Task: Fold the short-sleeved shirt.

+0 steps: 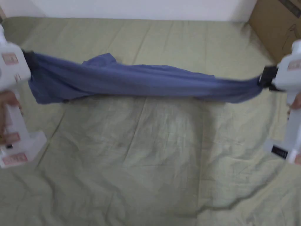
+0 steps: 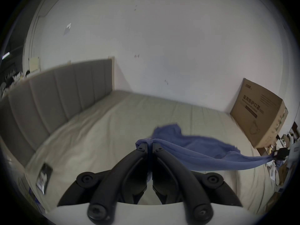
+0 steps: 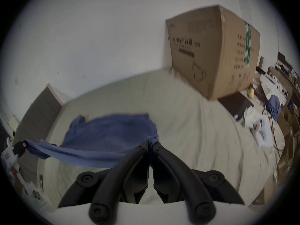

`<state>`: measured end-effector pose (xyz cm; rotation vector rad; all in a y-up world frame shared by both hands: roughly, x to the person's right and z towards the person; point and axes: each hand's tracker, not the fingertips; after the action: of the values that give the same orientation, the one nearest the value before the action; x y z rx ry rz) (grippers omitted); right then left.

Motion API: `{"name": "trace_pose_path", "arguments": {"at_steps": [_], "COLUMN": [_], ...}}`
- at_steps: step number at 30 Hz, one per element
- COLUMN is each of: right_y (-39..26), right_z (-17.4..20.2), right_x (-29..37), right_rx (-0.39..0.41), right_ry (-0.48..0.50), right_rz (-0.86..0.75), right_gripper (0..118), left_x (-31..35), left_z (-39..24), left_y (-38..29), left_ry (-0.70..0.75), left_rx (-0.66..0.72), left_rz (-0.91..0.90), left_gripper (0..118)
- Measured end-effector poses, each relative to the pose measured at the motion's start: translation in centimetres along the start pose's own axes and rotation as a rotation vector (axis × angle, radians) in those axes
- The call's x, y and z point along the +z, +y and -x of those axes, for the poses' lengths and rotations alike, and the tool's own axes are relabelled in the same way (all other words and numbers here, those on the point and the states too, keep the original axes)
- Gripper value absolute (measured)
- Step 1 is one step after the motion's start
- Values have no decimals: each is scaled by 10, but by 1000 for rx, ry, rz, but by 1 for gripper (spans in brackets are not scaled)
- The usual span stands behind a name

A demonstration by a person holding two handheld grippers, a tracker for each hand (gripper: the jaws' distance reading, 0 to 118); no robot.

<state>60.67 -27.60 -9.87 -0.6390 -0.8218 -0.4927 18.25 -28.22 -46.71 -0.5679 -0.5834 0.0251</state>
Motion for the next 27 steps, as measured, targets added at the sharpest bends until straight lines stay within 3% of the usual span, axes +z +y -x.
{"name": "trace_pose_path", "arguments": {"at_steps": [8, 11, 16, 19, 20, 22, 23, 24, 27], "right_y": [-148, -182, -227, -249, -254, -260, -261, -261, -251], "right_z": [-47, -58, -77, -82, -82, -83, -84, -86, -92], "right_x": [27, 44, 78, 92, 95, 102, 105, 108, 128], "right_rx": [-4, 38, 4, 33, 42, 36, 32, 27, -2], "right_ry": [3, -14, -11, -18, -19, -20, -30, -37, -55], "right_rz": [125, 143, 173, 200, 217, 220, 224, 226, 163], "right_gripper": [3, 3, 3, 4, 10, 67, 98, 111, 111], "left_x": [72, 95, 139, 141, 140, 142, 146, 148, 165], "left_z": [45, 54, 60, 68, 69, 72, 73, 77, 87], "left_y": [-151, -180, -208, -222, -223, -219, -216, -212, -191], "left_ry": [24, 50, 51, 68, 71, 101, 126, 136, 175], "left_rx": [-29, -46, -52, -59, -56, -31, -12, 11, 27], "left_rz": [205, 232, 289, 353, 369, 381, 372, 356, 264], "left_gripper": [3, 3, 3, 7, 20, 90, 109, 111, 111]}}
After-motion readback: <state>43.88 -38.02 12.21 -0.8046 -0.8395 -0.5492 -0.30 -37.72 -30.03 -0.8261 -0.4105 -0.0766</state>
